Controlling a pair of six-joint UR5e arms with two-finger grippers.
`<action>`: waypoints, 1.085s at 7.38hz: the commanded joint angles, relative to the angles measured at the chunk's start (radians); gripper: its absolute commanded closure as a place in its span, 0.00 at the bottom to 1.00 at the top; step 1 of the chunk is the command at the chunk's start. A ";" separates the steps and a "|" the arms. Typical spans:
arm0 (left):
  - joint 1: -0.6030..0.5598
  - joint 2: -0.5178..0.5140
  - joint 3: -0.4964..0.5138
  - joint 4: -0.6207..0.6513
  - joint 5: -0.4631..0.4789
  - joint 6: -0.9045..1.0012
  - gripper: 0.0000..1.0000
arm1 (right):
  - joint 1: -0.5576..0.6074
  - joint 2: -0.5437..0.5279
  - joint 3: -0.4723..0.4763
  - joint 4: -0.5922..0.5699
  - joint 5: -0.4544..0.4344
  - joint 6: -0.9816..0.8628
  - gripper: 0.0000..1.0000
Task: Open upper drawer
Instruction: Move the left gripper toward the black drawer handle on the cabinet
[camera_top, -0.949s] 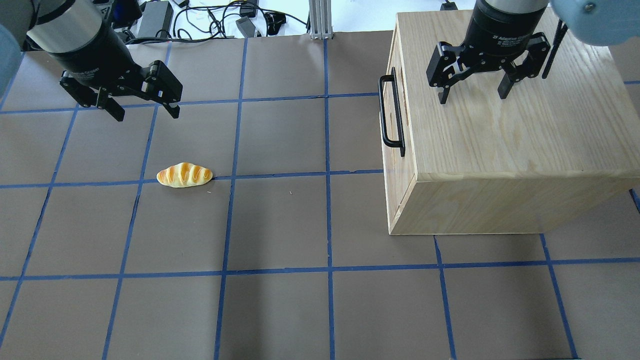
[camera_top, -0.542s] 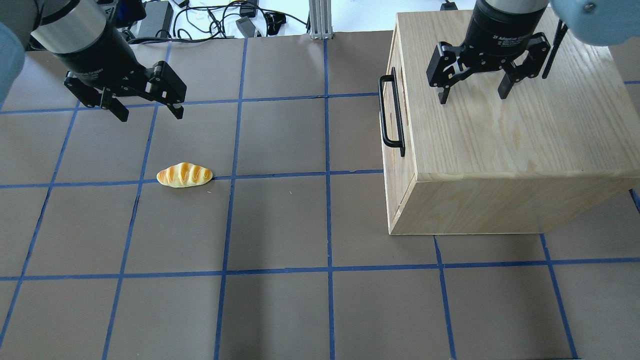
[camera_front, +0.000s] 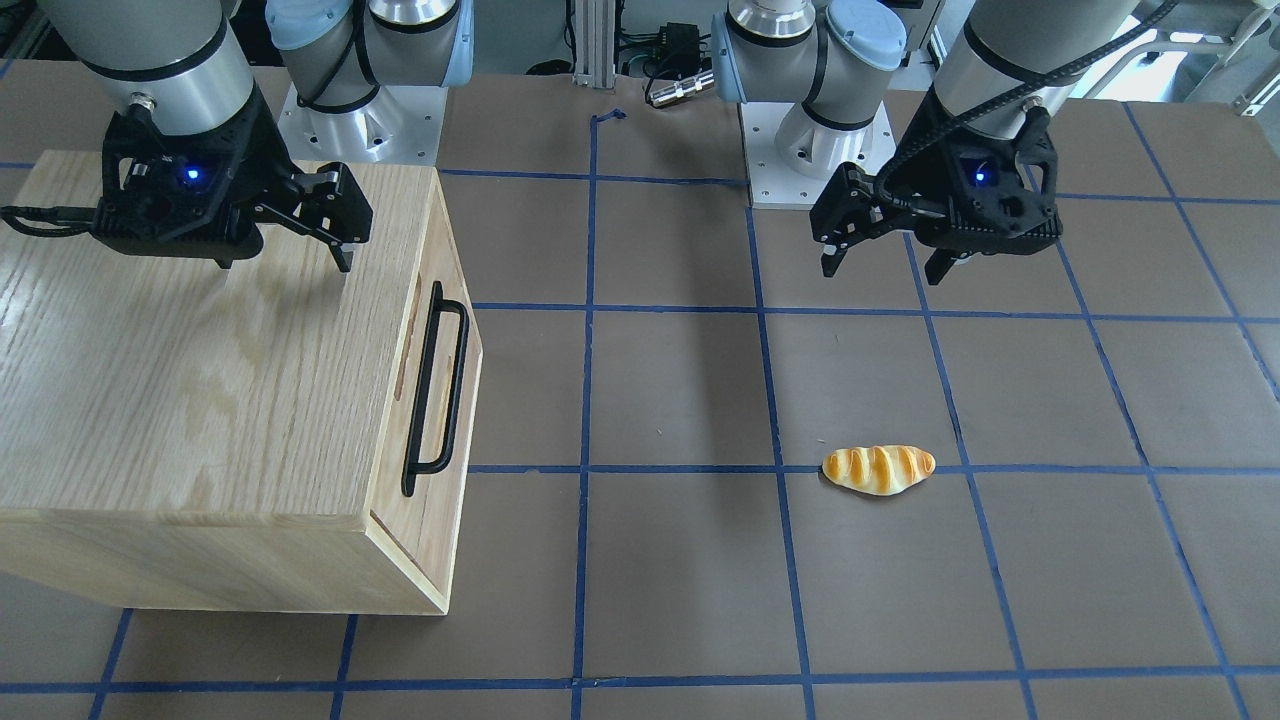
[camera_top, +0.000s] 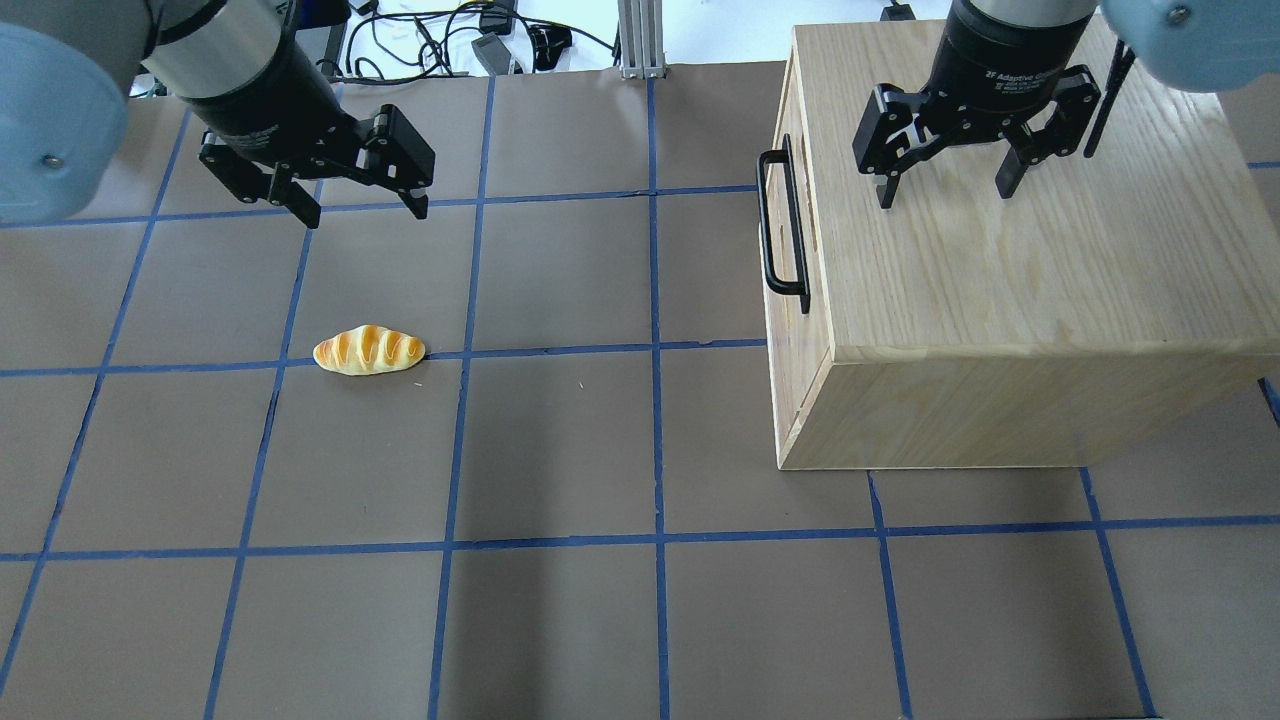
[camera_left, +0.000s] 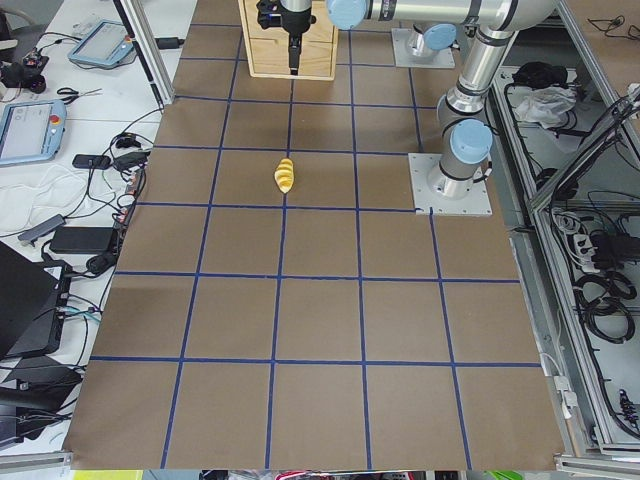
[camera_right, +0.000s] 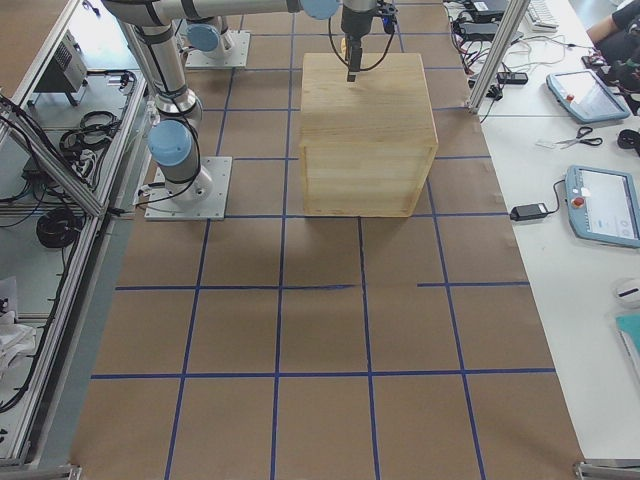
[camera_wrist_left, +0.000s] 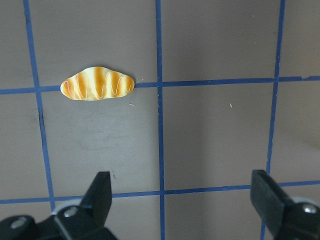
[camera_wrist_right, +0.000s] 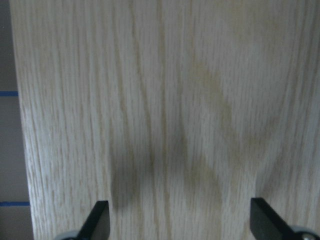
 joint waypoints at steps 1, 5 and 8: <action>-0.099 -0.034 0.001 0.077 -0.016 -0.158 0.00 | 0.000 0.000 -0.001 0.000 0.000 -0.001 0.00; -0.216 -0.134 0.003 0.246 -0.100 -0.317 0.00 | 0.000 0.000 -0.001 0.000 0.000 0.000 0.00; -0.247 -0.197 0.003 0.358 -0.210 -0.360 0.00 | 0.000 0.000 0.001 0.000 0.000 -0.001 0.00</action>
